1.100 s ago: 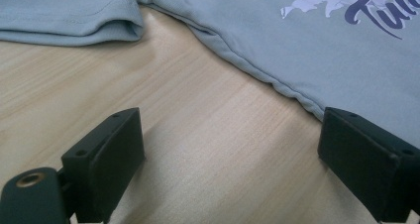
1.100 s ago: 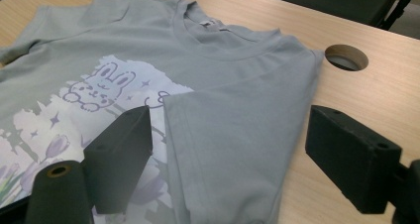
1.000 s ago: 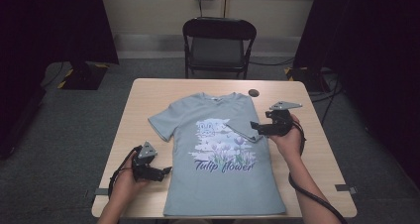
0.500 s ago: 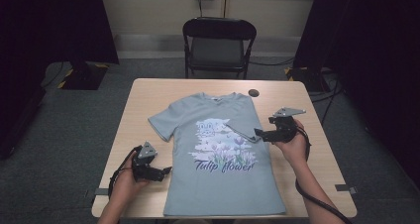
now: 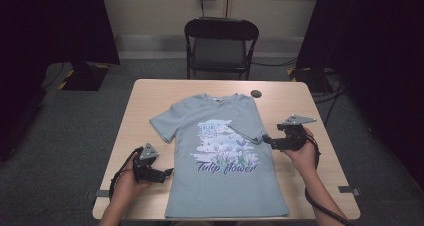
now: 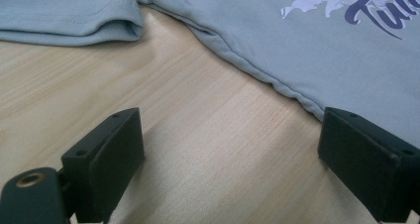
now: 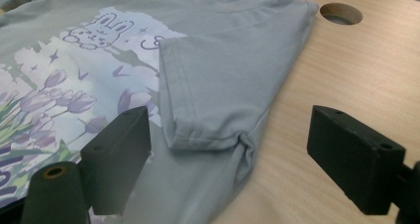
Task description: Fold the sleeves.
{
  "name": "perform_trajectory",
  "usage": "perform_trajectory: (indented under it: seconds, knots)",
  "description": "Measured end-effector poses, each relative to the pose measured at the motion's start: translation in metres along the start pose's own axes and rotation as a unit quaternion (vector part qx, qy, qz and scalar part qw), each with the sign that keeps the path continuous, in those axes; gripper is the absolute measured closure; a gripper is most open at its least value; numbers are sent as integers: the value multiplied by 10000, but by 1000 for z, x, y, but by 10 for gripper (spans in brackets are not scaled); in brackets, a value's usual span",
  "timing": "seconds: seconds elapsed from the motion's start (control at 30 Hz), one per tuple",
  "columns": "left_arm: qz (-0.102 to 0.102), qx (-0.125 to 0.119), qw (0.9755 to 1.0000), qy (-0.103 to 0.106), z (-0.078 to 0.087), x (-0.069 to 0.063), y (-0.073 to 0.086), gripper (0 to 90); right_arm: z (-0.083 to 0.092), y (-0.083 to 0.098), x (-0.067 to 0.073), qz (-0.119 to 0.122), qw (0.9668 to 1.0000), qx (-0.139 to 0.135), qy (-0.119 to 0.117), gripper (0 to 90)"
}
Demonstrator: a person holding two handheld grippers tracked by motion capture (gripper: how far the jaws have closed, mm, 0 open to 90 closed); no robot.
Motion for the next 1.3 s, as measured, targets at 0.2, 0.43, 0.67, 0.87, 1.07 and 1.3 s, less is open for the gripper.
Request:
perform_trajectory:
  seconds: [0.2, 0.43, 0.67, 0.87, 1.07, 1.3]
  knots:
    - [1, 0, 10000, -1, 0, 0, 0, 101, 6, 13, 0, -43, 10000, 4, -17, 164]
    - [-3, 0, 10000, -1, 0, 0, 0, 101, 10, 26, -1, -98, 9999, 26, -79, 158]
    - [0, 0, 10000, -1, 0, 0, 0, 101, 15, 39, -1, -7, 9999, 124, -90, 156]
    - [1, 0, 10000, -1, 0, 0, 0, 101, 19, 50, -2, 0, 9999, 152, -65, 154]
    - [-2, 0, 10000, -2, 0, 0, 0, 101, 24, 60, 0, 26, 9997, 235, -90, 154]
    - [-1, -1, 10000, -2, 0, 0, 0, 101, 28, 70, 2, 121, 9988, 465, -71, 152]
Point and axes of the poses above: each handheld gripper's, and its own axes: z roughly backward along the jaws, y roughly out of its underside, x roughly to its left, the point moved 1 cm from there along -z, roughly forward along the jaws, and after that the axes turned 5 degrees about -x, right-handed, at the moved point
